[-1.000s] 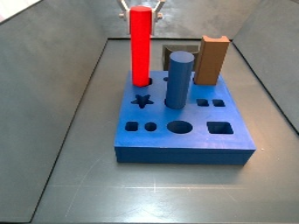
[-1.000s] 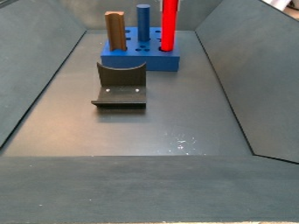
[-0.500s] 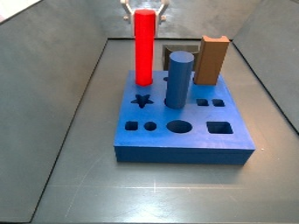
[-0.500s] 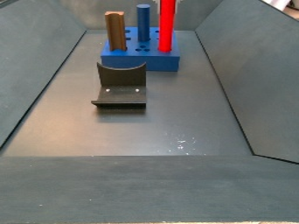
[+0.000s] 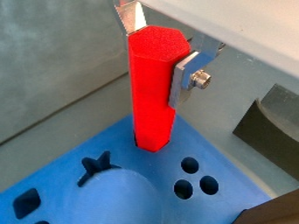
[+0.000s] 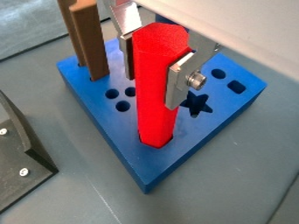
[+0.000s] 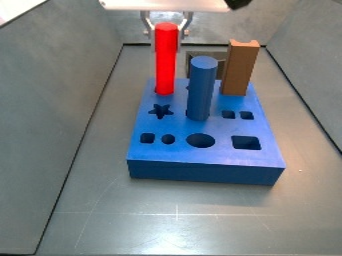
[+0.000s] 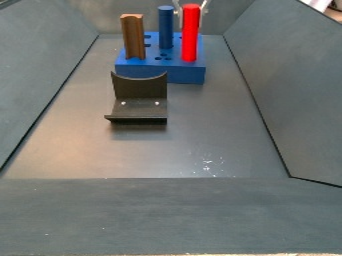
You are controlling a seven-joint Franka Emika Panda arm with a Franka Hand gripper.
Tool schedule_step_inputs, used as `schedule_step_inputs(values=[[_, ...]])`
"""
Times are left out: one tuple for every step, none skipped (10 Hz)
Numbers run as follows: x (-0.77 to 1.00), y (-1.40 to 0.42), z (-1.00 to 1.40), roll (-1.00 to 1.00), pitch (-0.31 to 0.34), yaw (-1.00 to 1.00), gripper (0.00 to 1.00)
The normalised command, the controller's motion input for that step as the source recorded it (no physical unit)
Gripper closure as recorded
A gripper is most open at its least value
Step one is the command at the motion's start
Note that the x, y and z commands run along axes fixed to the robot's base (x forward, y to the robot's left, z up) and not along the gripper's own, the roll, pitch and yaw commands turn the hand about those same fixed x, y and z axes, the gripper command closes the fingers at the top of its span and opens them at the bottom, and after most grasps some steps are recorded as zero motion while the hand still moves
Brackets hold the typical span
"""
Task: Pick up the hexagon object. Move up. Move to above the board. Insert the hexagon object.
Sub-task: Insert the hexagon object.
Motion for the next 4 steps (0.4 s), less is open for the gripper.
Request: schedule_step_inputs(values=[[0.29,0.00,-1.00,0.06,-0.007,0.07,1.00],[0.27,0.00,-1.00,0.04,-0.056,0.01,1.00],[0.00,0.03,-0.16,-0.10,-0.114,0.00,1.00],[0.00,0.00,0.00,0.00,0.000,0.00,1.00]])
